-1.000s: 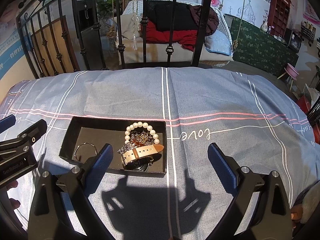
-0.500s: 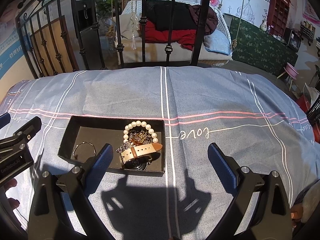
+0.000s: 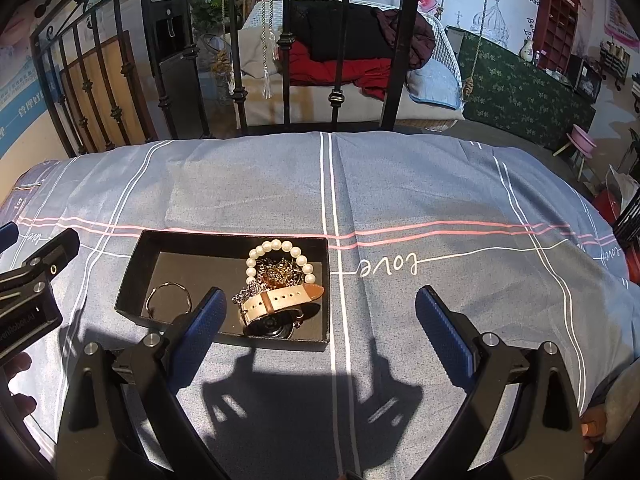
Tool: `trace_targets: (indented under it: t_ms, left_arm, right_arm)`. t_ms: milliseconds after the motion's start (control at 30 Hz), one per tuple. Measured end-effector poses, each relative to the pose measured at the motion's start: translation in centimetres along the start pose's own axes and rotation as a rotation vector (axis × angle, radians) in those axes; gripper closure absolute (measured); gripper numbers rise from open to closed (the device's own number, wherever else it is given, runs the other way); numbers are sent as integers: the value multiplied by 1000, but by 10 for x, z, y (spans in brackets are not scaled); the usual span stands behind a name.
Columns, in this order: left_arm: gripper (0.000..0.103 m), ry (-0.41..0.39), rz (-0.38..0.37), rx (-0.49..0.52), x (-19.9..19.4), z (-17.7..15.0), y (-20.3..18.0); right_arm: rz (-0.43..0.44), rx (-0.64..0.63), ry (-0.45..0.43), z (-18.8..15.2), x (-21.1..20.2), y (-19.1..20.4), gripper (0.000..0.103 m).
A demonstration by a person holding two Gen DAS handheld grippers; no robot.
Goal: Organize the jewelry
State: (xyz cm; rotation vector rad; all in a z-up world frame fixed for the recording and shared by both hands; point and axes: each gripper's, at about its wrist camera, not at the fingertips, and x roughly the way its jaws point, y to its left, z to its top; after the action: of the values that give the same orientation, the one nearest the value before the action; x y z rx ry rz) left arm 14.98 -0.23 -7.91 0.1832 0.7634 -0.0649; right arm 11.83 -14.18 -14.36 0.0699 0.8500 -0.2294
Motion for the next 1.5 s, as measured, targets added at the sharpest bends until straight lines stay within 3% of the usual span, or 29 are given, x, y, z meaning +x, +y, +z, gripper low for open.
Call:
trace_targets:
  t_ms: [467, 567, 1500]
  left_arm:
    - [6, 2, -5, -15, 1, 2, 2]
    - [6, 16, -42, -43, 4, 3, 7]
    - [6, 29, -45, -20, 4, 3, 2]
  right_arm:
    - [-1, 0, -4, 2, -2, -1, 9]
    - [0, -2, -5, 2, -2, -1, 9]
    - [0, -1, -6, 3, -2, -1, 9]
